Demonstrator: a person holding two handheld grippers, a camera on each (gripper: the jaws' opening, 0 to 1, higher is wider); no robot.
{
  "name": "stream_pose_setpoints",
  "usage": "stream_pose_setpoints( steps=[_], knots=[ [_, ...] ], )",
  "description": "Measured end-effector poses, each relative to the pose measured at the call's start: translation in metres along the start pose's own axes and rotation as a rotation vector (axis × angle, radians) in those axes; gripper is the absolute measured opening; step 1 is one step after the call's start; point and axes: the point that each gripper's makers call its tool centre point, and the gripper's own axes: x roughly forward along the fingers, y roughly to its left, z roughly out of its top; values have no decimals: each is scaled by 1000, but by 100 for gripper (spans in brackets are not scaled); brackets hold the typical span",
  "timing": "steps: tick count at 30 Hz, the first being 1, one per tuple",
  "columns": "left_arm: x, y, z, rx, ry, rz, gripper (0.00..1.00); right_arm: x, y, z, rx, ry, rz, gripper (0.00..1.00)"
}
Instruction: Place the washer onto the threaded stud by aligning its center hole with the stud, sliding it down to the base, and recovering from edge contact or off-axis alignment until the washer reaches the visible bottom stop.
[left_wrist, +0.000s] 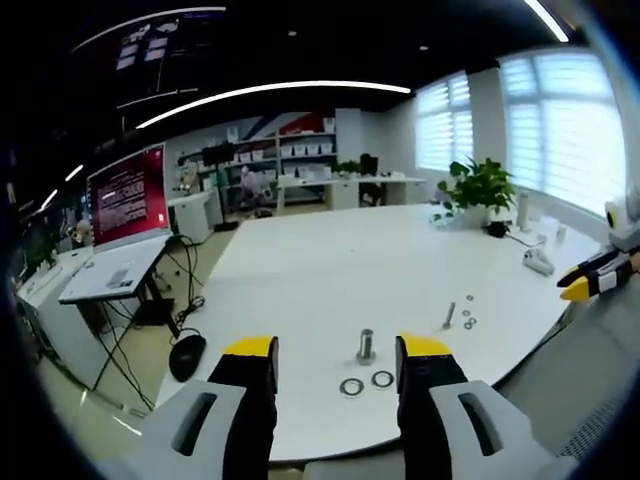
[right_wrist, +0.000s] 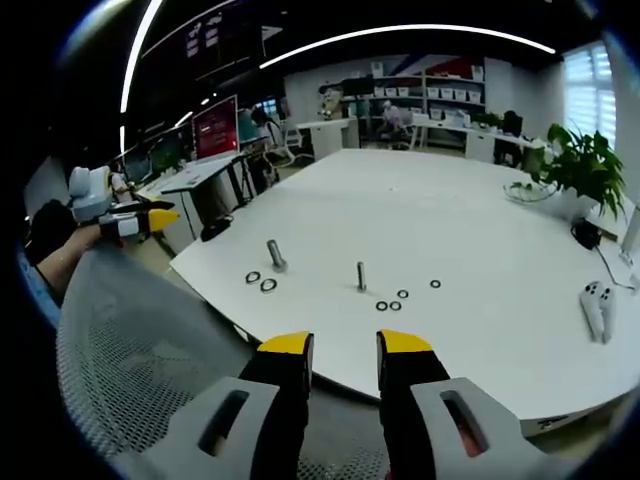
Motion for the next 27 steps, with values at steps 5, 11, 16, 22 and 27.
stream_pose_setpoints(
  steps=[5,11,16,22,27],
  knots=[
    [0,0,-1,-3,7,-1,44,-1,-2,1,4,-8,-10,28],
    [-1,-1,-1,-7,3,-4,43,-1,-1,1,5,-11,-9,28],
    [-1,0,0,-12,-1,-1,43,-1,-2,1,9,-16,-11,28],
    [-2,-1,0,-18,-2,-7,42,-1,-2,2,12,-18,-12,28],
    [-2,-2,0,-23,0,-9,41,-1,-2,2,17,-18,-16,28]
  ],
)
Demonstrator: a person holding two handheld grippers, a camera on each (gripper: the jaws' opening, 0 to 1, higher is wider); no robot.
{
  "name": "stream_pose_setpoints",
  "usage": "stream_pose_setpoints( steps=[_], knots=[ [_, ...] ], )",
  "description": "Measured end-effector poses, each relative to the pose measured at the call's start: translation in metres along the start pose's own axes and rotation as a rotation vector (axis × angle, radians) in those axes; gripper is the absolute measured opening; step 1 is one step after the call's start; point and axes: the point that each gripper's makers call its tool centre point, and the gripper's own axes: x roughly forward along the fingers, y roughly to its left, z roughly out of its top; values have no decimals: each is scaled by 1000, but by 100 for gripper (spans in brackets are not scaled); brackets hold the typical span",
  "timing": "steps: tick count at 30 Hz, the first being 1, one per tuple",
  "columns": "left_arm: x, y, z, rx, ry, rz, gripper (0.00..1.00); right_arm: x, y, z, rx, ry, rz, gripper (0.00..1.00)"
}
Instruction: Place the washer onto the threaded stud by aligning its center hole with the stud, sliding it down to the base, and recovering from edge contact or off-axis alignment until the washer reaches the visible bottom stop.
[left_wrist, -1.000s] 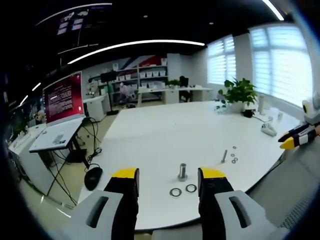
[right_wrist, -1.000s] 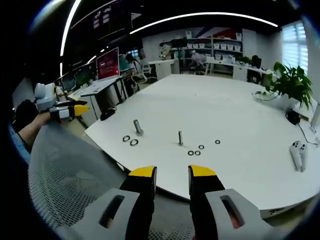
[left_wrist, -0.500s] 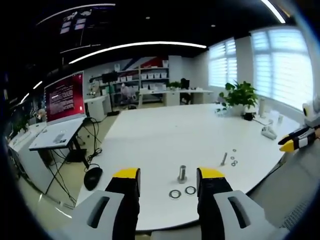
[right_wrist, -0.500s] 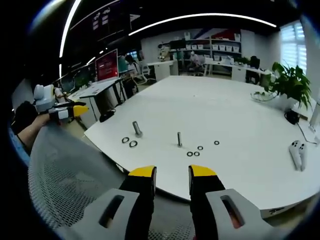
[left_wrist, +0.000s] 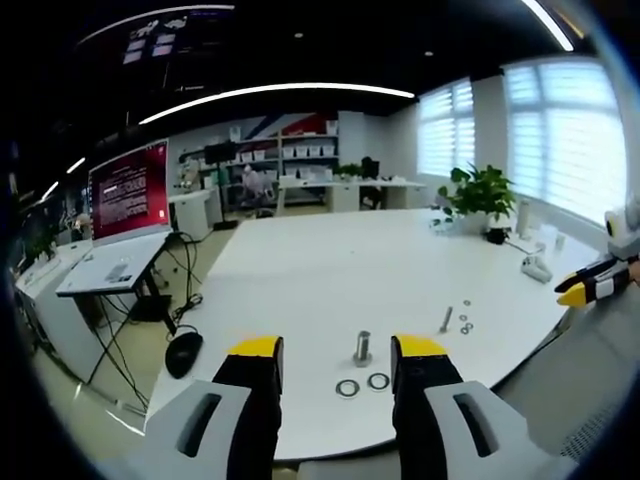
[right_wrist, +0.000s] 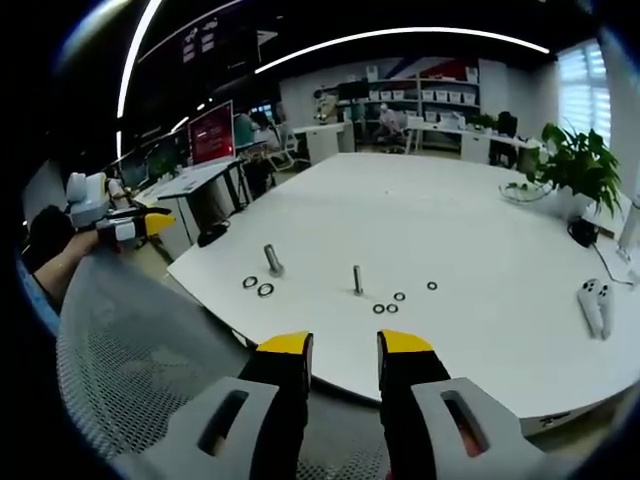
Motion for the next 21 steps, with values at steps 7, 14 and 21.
stream_pose_setpoints(
  steps=[7,14,21],
  knots=[
    [0,-1,-1,1,7,-4,40,0,0,-1,-1,9,2,28],
    [0,-1,-1,2,7,-6,39,0,0,-1,0,8,-2,28],
    [2,-6,-9,14,58,-33,39,0,-1,-1,6,5,-9,28]
  ],
)
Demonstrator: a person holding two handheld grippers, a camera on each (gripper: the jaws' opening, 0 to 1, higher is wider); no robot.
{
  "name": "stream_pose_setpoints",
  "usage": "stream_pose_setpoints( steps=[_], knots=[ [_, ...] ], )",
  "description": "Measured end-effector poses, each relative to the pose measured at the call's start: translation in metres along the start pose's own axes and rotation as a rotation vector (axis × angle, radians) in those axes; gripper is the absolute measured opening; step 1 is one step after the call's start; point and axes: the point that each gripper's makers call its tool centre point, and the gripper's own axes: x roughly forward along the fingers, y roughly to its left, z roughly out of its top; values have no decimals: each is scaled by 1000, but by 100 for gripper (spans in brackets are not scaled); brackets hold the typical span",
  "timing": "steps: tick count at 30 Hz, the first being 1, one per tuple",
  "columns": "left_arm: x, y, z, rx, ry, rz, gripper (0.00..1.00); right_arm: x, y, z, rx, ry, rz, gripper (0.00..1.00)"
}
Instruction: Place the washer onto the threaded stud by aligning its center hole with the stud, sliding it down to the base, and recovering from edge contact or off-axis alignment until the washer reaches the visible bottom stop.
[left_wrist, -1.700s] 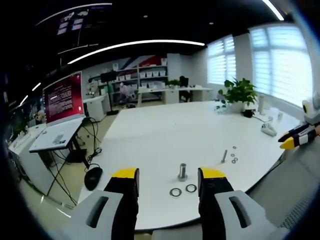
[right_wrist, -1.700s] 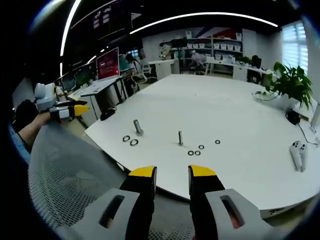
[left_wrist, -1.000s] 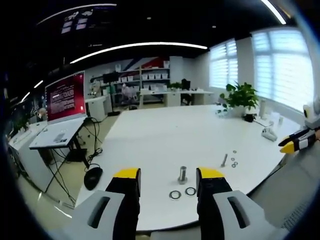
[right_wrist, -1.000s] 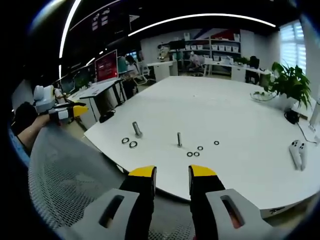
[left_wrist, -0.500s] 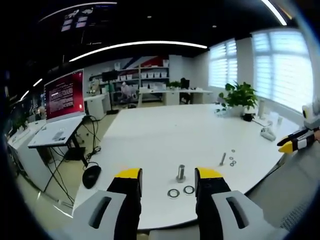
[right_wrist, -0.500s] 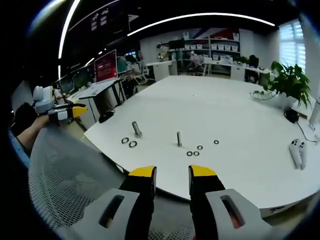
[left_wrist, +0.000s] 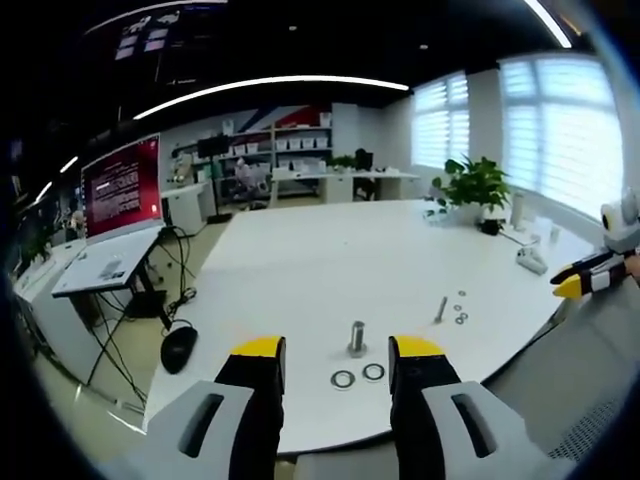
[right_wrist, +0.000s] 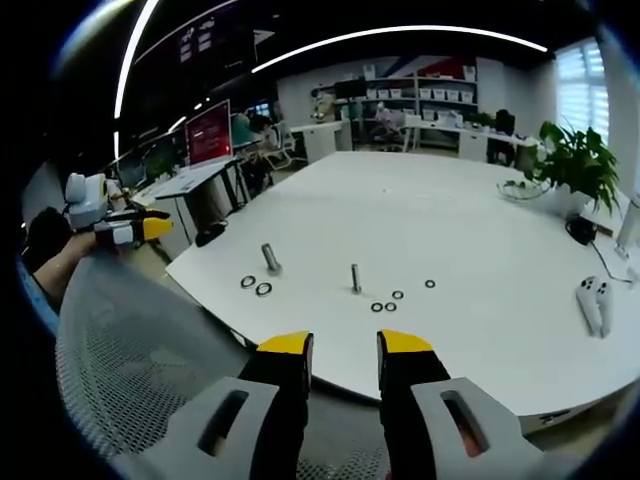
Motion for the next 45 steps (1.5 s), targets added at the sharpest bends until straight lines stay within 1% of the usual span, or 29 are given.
stream_pose_setpoints(
  steps=[3,5,7,8,10,12,13,14,16,17,19,23,24,25,26,29,31,33,35,38,40,42,43,45],
  knots=[
    [0,-1,1,6,-6,-4,39,0,0,0,2,0,-1,28],
    [0,-2,-2,8,13,-14,39,0,0,-1,1,5,4,28],
    [1,-3,-4,14,21,-21,39,2,6,-8,-15,58,39,28],
    [1,-4,-4,15,21,-24,39,3,6,-11,-26,83,43,28],
    [1,-5,-5,14,25,-29,39,3,5,-10,-20,73,36,28],
    [2,-4,-8,12,45,-28,39,3,4,-11,-17,75,32,28],
    [3,-5,-11,16,67,-33,39,2,4,-11,-15,77,30,28],
    [3,-6,-12,21,72,-36,39,2,4,-11,-14,79,27,28],
    [3,-7,-12,28,74,-46,39,2,1,-12,-12,83,10,28],
    [3,-9,-13,29,79,-54,39,2,2,-17,28,114,10,28],
    [3,-12,-14,43,84,-74,39,3,1,-17,15,119,12,28],
    [4,-14,-16,50,89,-93,39,2,0,-19,31,127,1,28],
    [4,-13,-19,58,110,-93,38,1,0,-20,37,131,-1,28],
    [3,-15,-22,60,128,-110,38,1,-1,-20,41,132,-3,28],
    [3,-20,-21,58,123,-138,37,1,-1,-20,44,132,-6,28],
    [2,-22,-16,69,87,-152,36,1,-3,-20,54,124,-19,28],
    [2,-22,-15,84,88,-148,35,0,-5,-18,61,115,-32,28],
    [2,-25,-15,91,82,-162,33,0,-6,-20,63,120,-37,28],
    [0,-27,-10,98,50,-174,33,0,-7,-21,73,124,-42,28],
    [0,-31,-14,105,67,-199,33,0,-8,-22,84,131,-44,28],
    [-1,-33,-14,103,64,-212,32,0,-7,-24,82,146,-44,28],
    [-1,-34,-12,105,51,-218,30,-1,-7,-25,83,147,-42,29],
    [-1,-35,-12,104,51,-221,27,-1,-7,-24,89,139,-43,29],
    [-1,-34,-15,105,67,-222,25,-1,-7,-23,96,133,-43,29]
  ],
)
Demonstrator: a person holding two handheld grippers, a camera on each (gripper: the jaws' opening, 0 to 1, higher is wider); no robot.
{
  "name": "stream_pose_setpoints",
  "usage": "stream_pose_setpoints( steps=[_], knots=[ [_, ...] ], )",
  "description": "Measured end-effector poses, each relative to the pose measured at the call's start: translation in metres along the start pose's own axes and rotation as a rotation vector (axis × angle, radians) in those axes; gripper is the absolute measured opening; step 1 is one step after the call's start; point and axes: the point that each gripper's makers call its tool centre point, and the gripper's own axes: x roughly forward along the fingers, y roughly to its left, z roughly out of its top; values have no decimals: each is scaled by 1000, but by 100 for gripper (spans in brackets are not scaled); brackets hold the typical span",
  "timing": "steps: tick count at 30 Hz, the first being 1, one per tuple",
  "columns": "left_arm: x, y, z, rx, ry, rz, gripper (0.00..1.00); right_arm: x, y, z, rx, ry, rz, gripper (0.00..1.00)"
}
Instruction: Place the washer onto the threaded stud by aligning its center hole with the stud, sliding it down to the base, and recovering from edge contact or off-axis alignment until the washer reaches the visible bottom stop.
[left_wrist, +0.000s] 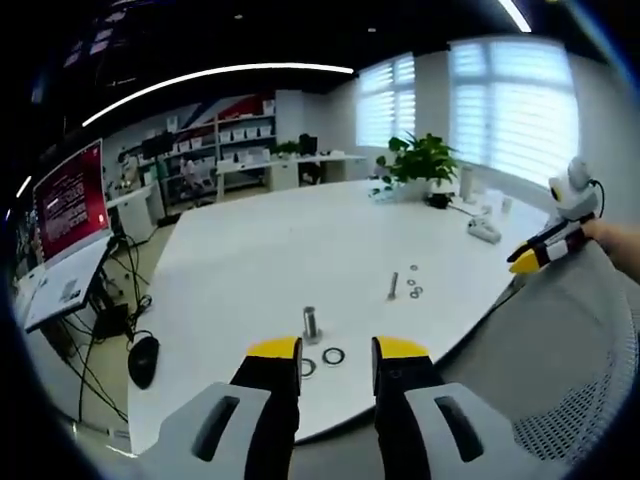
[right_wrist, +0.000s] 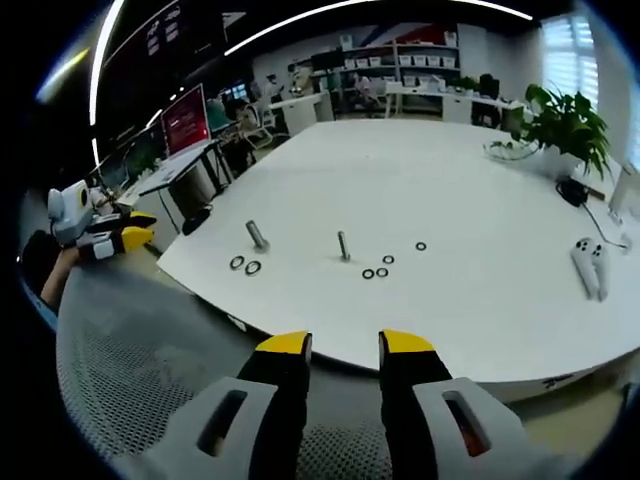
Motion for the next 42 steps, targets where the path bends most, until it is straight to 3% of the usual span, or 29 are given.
stream_pose_setpoints(
  steps=[4,8,12,14,17,18,23,24,33,40,42],
  knots=[
    [1,2,2,-1,-9,12,24,2,4,-3,-32,31,32,29],
    [2,4,-4,-7,24,23,23,2,6,-4,-34,40,36,29],
    [1,8,-3,-27,19,42,21,5,13,-7,-127,76,81,29],
    [-2,10,0,-44,-9,54,20,6,16,-16,-133,147,102,29],
    [-2,15,-5,-91,13,76,19,8,24,-20,-242,206,206,28],
    [-1,16,-6,-91,21,77,19,10,25,-21,-313,227,240,28],
    [-1,18,-9,-109,38,94,17,23,21,-22,-525,330,319,28],
    [-1,18,-10,-109,43,94,17,29,20,-19,-569,326,337,28],
    [-3,17,-6,-122,18,103,13,74,4,-5,-795,405,463,26],
    [-3,16,-11,-116,40,91,13,106,-8,2,-896,480,491,26],
    [-4,18,-10,-120,33,98,13,115,-13,3,-967,506,501,23]
  ],
)
